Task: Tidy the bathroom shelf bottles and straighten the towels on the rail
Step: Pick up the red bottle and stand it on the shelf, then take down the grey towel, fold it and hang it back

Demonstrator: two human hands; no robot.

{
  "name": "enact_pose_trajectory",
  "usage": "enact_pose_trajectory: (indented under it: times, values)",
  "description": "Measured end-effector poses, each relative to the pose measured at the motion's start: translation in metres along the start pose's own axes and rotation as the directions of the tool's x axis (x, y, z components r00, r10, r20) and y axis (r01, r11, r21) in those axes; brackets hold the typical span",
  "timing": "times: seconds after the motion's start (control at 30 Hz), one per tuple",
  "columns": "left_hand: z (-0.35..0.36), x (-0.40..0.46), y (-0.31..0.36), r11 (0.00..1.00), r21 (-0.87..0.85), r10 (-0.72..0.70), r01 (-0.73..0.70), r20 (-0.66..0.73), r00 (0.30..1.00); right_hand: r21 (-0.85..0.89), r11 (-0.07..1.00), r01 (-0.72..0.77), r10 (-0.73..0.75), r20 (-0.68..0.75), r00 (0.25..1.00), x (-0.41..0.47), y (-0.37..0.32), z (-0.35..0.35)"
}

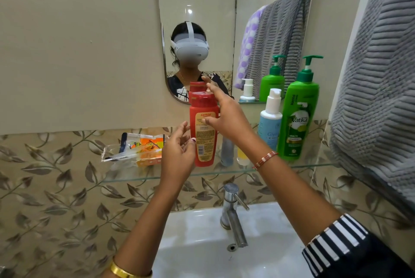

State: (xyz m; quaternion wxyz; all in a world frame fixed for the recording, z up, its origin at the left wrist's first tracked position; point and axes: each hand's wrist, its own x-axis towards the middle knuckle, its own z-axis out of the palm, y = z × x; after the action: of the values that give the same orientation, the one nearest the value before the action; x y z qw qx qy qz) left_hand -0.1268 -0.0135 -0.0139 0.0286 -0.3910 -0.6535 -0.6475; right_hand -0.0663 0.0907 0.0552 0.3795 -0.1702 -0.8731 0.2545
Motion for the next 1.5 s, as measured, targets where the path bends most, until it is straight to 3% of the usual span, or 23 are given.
enact_pose_trajectory:
  times: [0.5,0.7,0.9,1.07,1.3,1.4,1.5]
  values:
    - [0.002,0.002,-0.005,1.000,0.009,-0.012,0.012,0.075,0.997,-0.004,0.999,0.039,-0.039,-0.043,0.998,-0.001,0.006,0.003]
    - [-0.005,-0.002,0.004,0.999,-0.025,0.044,-0.044,0.001,0.999,-0.021,0.997,0.080,-0.082,-0.176,0.981,-0.008,0.002,-0.005]
    - [-0.002,-0.006,0.027,0.963,-0.129,0.231,-0.237,-0.063,0.971,-0.102,0.989,0.107,-0.132,-0.280,0.951,-0.024,-0.005,-0.029]
    - [0.021,-0.006,0.056,0.927,-0.200,0.322,-0.317,-0.007,0.947,-0.284,0.957,0.062,-0.166,-0.359,0.918,-0.038,-0.002,-0.061]
    - [0.061,-0.012,0.126,0.822,-0.429,0.429,-0.375,0.035,0.902,-0.497,0.867,-0.044,-0.213,-0.448,0.868,-0.070,-0.018,-0.142]
    - [0.083,-0.021,0.164,0.764,-0.515,0.475,-0.390,0.039,0.879,-0.540,0.835,-0.105,-0.243,-0.533,0.811,-0.091,-0.033,-0.183]
    - [0.104,-0.033,0.198,0.696,-0.644,0.463,-0.317,0.066,0.884,-0.564,0.809,-0.169,-0.281,-0.622,0.731,-0.112,-0.046,-0.218]
